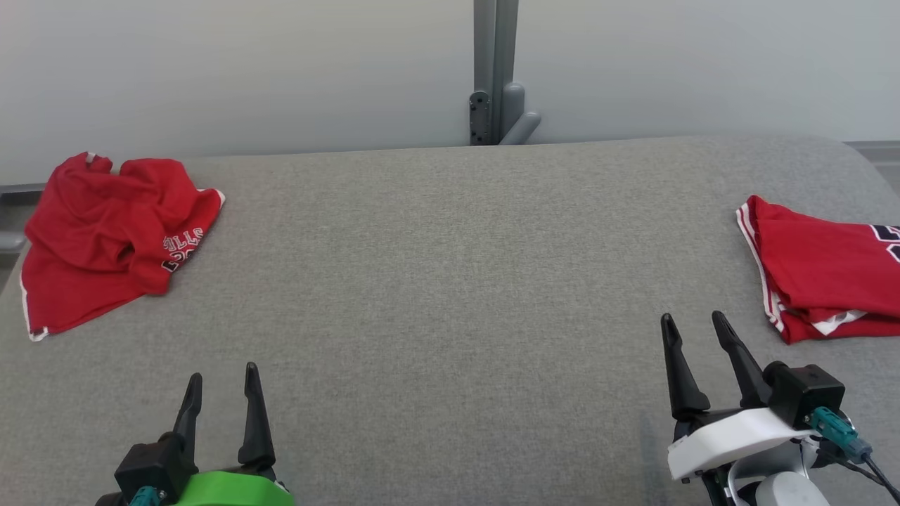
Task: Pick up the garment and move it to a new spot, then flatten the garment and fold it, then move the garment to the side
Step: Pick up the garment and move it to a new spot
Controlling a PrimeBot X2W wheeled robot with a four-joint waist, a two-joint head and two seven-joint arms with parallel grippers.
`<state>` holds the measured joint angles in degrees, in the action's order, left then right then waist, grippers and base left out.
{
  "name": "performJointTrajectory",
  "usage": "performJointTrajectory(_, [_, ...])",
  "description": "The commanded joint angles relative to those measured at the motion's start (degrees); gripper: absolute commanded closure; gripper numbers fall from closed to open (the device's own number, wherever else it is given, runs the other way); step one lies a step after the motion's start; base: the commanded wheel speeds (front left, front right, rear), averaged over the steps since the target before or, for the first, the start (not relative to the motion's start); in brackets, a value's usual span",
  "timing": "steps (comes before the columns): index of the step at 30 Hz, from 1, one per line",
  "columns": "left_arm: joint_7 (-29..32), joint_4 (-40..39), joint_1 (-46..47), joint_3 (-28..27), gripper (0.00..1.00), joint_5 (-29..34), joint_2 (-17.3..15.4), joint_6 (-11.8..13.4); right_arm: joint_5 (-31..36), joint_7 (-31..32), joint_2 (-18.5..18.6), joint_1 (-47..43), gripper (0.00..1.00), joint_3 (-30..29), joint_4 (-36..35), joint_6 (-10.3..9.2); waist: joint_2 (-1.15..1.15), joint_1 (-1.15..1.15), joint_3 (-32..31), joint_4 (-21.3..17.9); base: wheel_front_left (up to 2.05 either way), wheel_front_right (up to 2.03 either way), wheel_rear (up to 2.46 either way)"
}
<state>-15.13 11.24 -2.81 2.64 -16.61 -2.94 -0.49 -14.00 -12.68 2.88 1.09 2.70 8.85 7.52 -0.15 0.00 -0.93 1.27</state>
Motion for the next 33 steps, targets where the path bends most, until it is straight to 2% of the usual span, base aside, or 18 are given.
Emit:
performJointTrajectory(1, [0.0, -0.2, 0.9, -0.2, 0.0, 0.6, 0.0, 0.2, 0.0, 0.1, 0.0, -0.7, 0.0, 0.1, -0.3, -0.07, 0.15, 0.0, 0.0, 1.8, 0.0, 0.0, 0.0])
performJointTrajectory(13, [0.0, -0.1, -0.2, -1.7, 0.0, 1.1, 0.0, 0.1, -0.7, -0.2, 0.0, -0.7, 0.0, 0.9, -0.1, -0.07, 0.15, 0.0, -0.1, 17.5, 0.0, 0.0, 0.0])
performJointTrajectory(18, [0.0, -0.3, -1.2, -2.7, 0.0, 1.0, 0.0, 0.0, -0.9, -0.2, 0.1, -0.5, 0.0, 1.6, 0.4, -0.07, 0.15, 0.0, -0.3, 22.4, 0.0, 0.0, 0.0])
performJointTrajectory(25, [0.0, -0.7, -2.4, -3.1, 0.0, 0.7, 0.0, -0.1, -0.8, 0.1, 0.1, -0.6, 0.0, 2.9, 0.8, -0.07, 0.15, 0.0, -0.5, 24.8, 0.0, 0.0, 0.0])
performJointTrajectory(33, [0.0, -2.2, -1.9, -2.2, 0.0, -2.5, 0.0, 0.0, 0.5, 0.8, 0.1, -0.1, 0.0, 2.9, -0.2, -0.07, 0.15, 0.0, 0.7, 22.5, 0.0, 0.0, 0.0])
